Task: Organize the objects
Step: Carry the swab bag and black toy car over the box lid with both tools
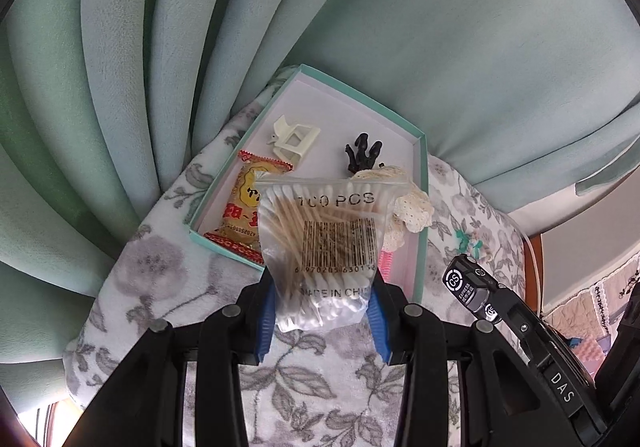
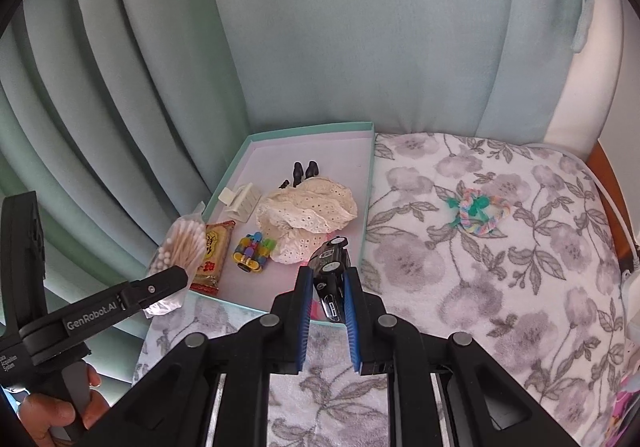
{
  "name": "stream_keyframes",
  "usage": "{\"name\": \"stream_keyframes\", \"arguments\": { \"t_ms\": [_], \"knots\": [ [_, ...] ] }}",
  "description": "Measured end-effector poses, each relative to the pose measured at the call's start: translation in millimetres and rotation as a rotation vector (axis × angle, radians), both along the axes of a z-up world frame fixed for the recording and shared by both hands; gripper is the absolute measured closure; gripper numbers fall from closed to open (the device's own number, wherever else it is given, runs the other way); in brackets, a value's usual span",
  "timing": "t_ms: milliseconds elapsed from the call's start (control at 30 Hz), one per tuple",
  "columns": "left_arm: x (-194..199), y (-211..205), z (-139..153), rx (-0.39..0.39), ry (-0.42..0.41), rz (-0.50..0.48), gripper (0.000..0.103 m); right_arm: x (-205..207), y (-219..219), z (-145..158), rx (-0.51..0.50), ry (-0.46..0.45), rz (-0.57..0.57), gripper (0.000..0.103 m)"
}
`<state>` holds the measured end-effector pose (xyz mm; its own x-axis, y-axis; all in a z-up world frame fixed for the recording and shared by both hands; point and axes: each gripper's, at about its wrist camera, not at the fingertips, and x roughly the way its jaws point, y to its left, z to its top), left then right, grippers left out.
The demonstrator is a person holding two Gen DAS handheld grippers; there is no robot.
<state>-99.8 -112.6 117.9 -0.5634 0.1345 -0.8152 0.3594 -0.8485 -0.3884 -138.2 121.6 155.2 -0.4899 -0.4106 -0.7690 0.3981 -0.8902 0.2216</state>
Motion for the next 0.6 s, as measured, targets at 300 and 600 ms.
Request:
{"name": "stream_keyframes", "arguments": {
  "t_ms": [300, 600],
  "knots": [
    [-9.4, -10.0, -25.2, 0.003, -0.049, 0.0, 0.062, -12.4, -21.3, -31.2, 0.028, -0.053, 0.023, 0.086],
    [-26.8, -10.4, -34.6, -0.024, -0.067, -0.023, 0.062, -31.2, -25.8, -47.4, 0.043, -0.065, 0.019, 0.086]
  ]
}}
